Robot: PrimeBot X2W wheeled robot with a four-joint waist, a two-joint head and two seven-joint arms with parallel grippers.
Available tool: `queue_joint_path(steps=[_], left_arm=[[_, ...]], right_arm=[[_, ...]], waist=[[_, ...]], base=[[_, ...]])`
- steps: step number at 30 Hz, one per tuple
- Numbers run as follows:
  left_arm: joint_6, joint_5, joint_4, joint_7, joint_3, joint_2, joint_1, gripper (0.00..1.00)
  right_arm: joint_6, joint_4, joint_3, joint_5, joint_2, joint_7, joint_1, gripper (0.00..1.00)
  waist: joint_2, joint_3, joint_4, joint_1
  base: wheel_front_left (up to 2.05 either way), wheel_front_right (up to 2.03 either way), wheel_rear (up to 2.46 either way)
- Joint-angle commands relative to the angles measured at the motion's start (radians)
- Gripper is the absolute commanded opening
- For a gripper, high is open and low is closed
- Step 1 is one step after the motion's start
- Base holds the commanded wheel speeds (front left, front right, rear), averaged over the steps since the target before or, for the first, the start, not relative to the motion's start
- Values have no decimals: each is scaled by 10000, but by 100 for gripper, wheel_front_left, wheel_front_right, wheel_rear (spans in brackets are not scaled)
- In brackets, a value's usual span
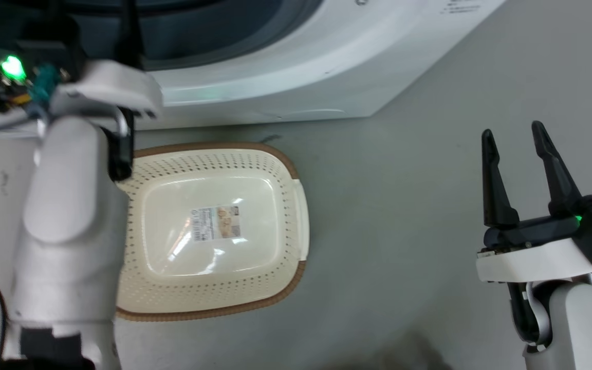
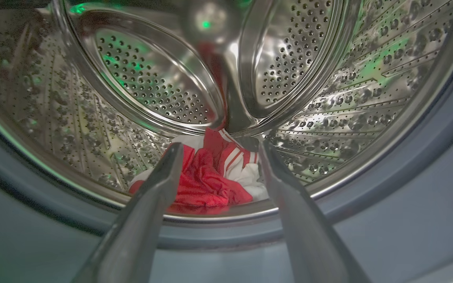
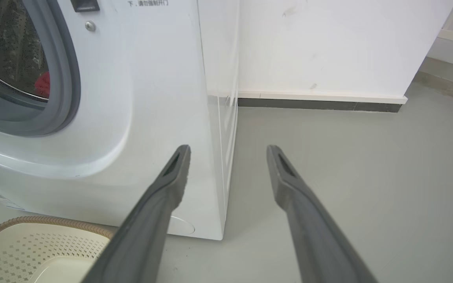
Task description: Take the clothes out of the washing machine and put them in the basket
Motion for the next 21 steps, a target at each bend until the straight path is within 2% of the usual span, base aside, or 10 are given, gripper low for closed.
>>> queue_joint_path(steps=[1,6,11,21], left_arm=[[-37,21,320,-17,48,134,-448,100],[-9,233,1427,522,-20,631,-1870,100],[-229,404,2473,1555,-68,1322,-3313,100],[-1016,1180,4348,4861,-792,2807,-5544,100]], right_arm=[[-3,83,88,104,24,-77,-209,100],[-3,432,415,439,25,-200,-451,100],[-3,708,766,778,25,-250,-648,100],[-3,864,1346,1473,24,-270,-1029,100]], waist=[[-1,382,-409,-2],[-1,612,-798,-2],[-1,799,-1226,-2],[-1,1371,-2015,-2]], base=[[0,0,0],[0,0,0],[0,0,0],[0,0,0]])
